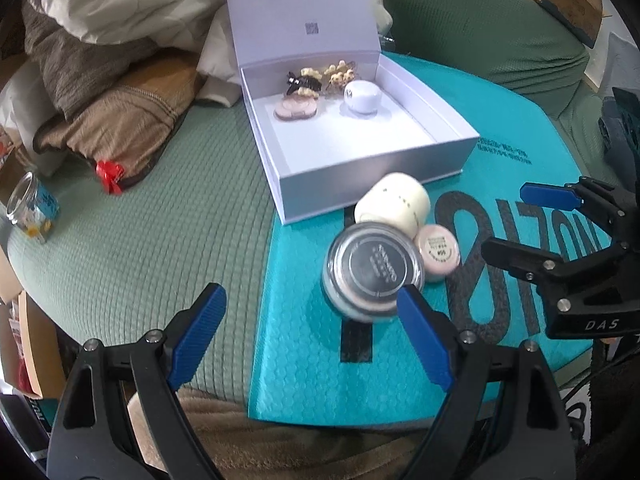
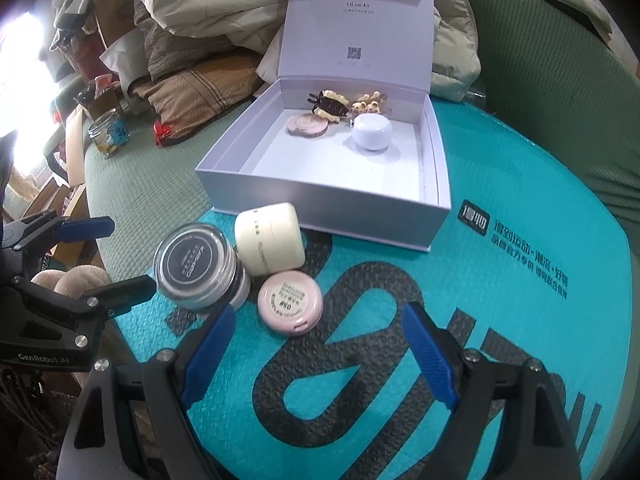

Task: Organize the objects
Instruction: 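Withdraw both tools from the box toward the jars on the mat, then grasp the black-lidded jar with left tool while right tool grasps pink compact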

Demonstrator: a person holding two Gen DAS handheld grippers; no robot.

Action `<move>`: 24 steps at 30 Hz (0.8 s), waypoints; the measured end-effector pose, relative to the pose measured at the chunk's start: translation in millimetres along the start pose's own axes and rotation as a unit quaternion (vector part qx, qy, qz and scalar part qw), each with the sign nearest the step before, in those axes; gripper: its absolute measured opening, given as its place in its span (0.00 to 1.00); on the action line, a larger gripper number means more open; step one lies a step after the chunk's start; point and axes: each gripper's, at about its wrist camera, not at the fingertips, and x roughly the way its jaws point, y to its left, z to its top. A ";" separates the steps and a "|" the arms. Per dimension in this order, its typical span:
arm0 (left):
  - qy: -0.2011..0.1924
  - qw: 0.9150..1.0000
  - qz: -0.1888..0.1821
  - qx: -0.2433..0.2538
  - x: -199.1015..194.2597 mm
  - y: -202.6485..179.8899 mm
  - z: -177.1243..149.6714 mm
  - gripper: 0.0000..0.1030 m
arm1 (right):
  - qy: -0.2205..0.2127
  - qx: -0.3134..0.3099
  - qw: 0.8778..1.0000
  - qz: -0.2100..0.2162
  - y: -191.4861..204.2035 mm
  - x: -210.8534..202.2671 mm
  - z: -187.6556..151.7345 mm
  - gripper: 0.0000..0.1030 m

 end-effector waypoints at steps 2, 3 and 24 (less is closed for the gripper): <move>0.004 1.000 -0.004 -0.003 1.3 0.0 -5.5 0.84 | 0.000 0.002 1.000 0.003 -0.2 -0.3 -3.4 0.83; 0.005 1.000 -0.006 -0.004 1.6 -0.4 -8.3 0.84 | 0.001 0.004 1.000 0.005 -0.7 -0.1 -5.1 0.84; 0.016 0.997 -0.070 -0.033 24.4 -3.0 -18.8 0.84 | 0.025 -0.011 0.999 0.031 -3.0 38.9 -18.8 0.84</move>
